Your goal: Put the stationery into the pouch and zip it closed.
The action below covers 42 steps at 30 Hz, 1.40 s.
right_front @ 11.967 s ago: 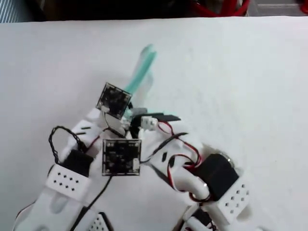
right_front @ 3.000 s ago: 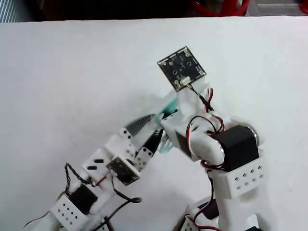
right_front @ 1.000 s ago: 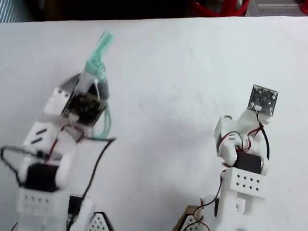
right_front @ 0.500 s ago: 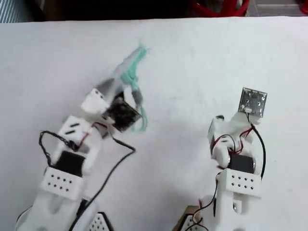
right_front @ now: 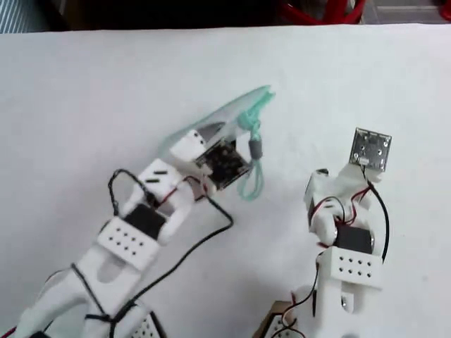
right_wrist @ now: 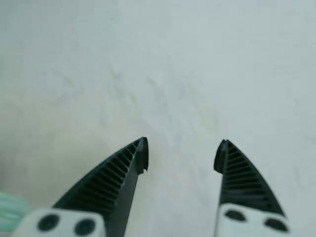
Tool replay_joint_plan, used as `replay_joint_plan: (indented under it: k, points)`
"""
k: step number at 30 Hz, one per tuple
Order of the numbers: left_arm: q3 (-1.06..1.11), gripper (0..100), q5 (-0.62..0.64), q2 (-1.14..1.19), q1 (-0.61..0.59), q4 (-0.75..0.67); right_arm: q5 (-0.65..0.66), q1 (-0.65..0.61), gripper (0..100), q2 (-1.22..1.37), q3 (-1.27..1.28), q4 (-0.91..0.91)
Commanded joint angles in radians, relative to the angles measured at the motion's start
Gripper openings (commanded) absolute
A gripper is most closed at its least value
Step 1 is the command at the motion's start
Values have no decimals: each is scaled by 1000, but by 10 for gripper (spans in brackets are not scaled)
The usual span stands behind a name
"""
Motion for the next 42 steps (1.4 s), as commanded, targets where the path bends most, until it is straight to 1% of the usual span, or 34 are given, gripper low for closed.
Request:
replay_joint_plan:
  k: [1, 3, 5, 8, 10, 13, 16, 18, 21, 23, 25, 29, 32, 33, 36, 37, 39, 42]
  points:
    - [-28, 26, 35, 59, -62, 21, 0, -2, 220, -13, -3, -10]
    - [-21, 27, 68, 50, -31, 28, 0, -2, 220, -13, -3, -13]
    - [-3, 30, 92, 44, 25, 34, 0, -2, 220, -13, -3, -13]
    - [31, 78, 107, 47, 122, 31, 0, -2, 220, -13, -3, -13]
    - [38, 106, 135, 71, 162, 31, 0, -1, 220, -13, -3, -15]
    - [6, 142, 158, 150, 160, 40, 0, 2, 220, -13, -3, -15]
    - [-46, 164, 161, 239, 116, 48, 0, 35, 220, -13, -3, -15]
    - [-95, 165, 163, 275, 107, 98, 0, 47, 220, -13, -5, -15]
    - [-190, 166, 195, 274, 111, 232, 0, 45, 220, -13, -6, -15]
    - [-259, 165, 157, 260, 122, 330, 0, 45, 220, -13, -6, -15]
    - [-310, 160, 126, 249, 137, 390, 0, 45, 220, -13, -6, -15]
    - [-371, 116, 66, 252, 151, 422, 0, 45, 220, -13, -6, -15]
    - [-374, 155, 14, 251, 166, 422, 0, 45, 220, -13, -6, -15]
    - [-376, 179, 38, 245, 160, 422, 0, 45, 220, -13, -6, -15]
    - [-396, 223, 199, 213, 174, 489, 0, 44, 220, -13, -6, -15]
    - [-402, 229, 210, 200, 197, 514, 0, 44, 220, -13, -6, -15]
    - [-413, 229, 186, 189, 229, 534, 2, 42, 220, -13, -6, -15]
    - [-446, 229, 153, 189, 236, 571, 2, 44, 220, -13, -6, -15]
